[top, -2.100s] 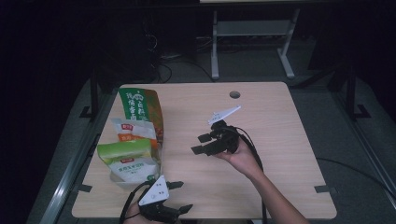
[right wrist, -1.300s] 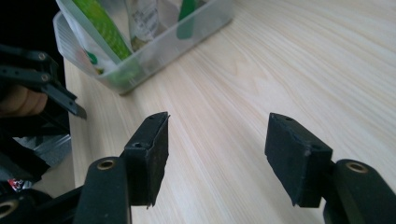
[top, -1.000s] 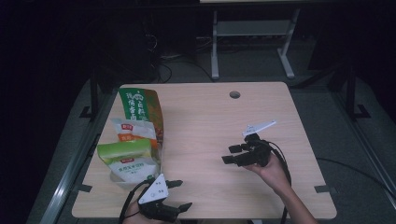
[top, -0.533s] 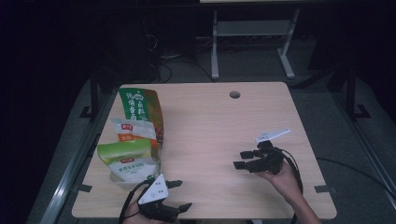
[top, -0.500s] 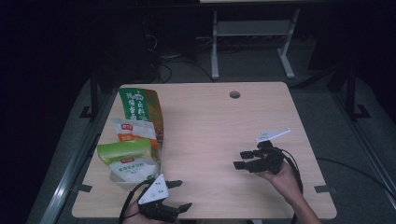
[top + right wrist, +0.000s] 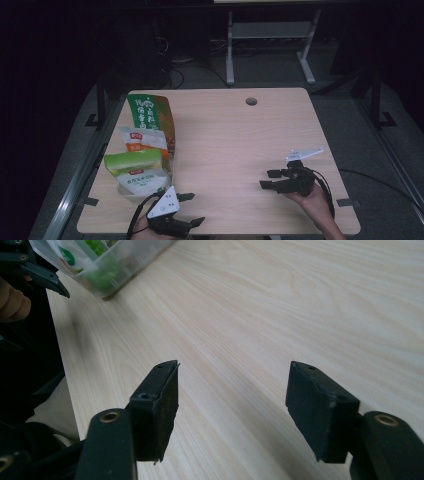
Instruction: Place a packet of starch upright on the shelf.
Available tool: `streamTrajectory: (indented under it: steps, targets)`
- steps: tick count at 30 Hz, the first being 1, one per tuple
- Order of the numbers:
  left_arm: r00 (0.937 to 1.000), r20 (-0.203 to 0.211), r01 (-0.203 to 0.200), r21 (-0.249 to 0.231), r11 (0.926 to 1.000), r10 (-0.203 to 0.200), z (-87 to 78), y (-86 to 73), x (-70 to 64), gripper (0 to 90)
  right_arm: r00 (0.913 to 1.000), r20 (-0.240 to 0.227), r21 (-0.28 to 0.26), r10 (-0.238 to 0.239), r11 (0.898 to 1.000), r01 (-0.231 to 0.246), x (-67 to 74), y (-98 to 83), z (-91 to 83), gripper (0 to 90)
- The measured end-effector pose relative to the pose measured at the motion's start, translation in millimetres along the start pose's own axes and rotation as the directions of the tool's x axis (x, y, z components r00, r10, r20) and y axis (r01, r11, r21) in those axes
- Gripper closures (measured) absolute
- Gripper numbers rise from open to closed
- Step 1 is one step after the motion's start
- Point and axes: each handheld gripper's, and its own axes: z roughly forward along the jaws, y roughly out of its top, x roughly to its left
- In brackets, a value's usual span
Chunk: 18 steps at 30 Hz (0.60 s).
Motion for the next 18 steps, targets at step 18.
streamTrajectory:
  steps: [18]
  targets:
    - [0.9999, 0.001, 0.013, -0.001, 0.9999, -0.013, 0.4, -1.0, 1.1, 25.7, 0.9992, 0.039, -0.024, 0.006, 1.0, -0.005, 5.5, -30.0, -16.5, 33.8]
